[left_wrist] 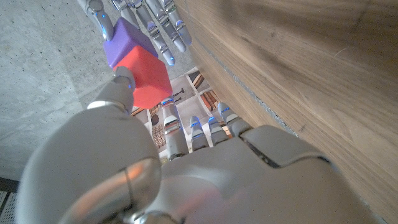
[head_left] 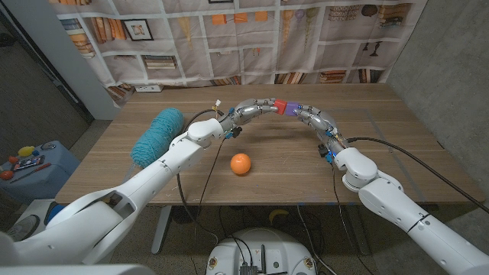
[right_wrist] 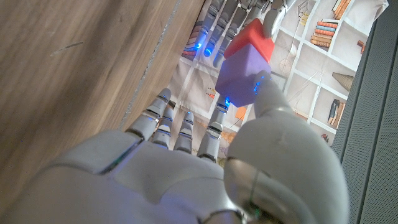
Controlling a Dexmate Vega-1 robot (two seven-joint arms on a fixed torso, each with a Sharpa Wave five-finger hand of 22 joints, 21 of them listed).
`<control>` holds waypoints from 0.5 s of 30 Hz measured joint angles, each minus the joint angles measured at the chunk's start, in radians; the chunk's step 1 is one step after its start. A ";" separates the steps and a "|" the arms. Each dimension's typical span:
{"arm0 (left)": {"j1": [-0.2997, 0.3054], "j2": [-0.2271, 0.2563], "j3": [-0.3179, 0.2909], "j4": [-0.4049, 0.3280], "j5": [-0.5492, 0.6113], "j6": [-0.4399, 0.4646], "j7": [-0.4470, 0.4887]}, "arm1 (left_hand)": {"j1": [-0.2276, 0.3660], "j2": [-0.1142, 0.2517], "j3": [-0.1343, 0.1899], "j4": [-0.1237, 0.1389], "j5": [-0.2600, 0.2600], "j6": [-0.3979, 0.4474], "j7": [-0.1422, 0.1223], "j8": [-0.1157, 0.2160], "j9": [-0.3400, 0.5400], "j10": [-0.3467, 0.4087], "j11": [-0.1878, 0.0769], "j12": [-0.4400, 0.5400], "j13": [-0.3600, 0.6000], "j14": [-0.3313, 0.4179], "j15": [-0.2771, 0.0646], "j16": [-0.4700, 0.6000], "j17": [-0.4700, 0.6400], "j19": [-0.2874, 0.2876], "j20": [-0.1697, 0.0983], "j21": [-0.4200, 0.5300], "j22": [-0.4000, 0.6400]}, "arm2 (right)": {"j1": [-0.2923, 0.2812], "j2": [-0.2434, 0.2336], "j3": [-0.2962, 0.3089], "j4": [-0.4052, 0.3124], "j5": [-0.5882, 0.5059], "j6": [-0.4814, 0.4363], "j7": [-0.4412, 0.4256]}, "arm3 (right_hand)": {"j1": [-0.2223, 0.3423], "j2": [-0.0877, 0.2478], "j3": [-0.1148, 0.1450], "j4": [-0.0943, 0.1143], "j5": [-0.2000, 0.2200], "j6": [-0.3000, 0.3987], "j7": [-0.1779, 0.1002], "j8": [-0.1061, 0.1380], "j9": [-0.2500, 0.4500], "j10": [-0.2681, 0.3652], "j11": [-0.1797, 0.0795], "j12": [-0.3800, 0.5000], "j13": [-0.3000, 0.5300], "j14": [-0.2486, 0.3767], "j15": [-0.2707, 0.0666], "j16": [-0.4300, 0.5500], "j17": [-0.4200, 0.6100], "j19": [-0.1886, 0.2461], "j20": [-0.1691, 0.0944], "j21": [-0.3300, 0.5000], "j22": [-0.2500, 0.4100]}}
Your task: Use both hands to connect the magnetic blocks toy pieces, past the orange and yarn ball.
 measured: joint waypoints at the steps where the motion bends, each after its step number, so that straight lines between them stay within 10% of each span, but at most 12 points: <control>1: 0.000 0.001 0.000 -0.001 0.000 0.001 0.000 | 0.000 0.000 0.000 0.000 0.000 0.000 0.000 0.000 0.000 -0.004 0.004 0.000 0.000 -0.002 0.002 0.000 0.000 -0.002 0.002 0.000 0.000 | 0.000 0.000 0.000 0.000 0.000 0.000 0.000 | 0.000 0.000 0.000 0.000 0.000 0.000 0.000 0.000 0.000 0.000 0.000 0.000 0.000 0.000 0.000 0.000 0.000 0.000 0.000 0.000 0.000; 15: 0.001 0.002 0.000 -0.006 0.001 0.006 0.008 | 0.000 0.000 -0.004 -0.004 0.000 -0.009 0.002 0.004 0.000 0.002 -0.002 0.000 0.000 -0.002 0.002 0.000 0.000 -0.003 0.003 0.000 0.000 | 0.002 0.009 0.000 0.007 -0.007 0.001 -0.005 | 0.000 0.000 -0.001 -0.001 0.004 0.000 0.000 0.000 -0.003 0.002 0.002 0.000 0.000 0.000 0.000 0.000 0.000 0.000 0.000 0.000 0.000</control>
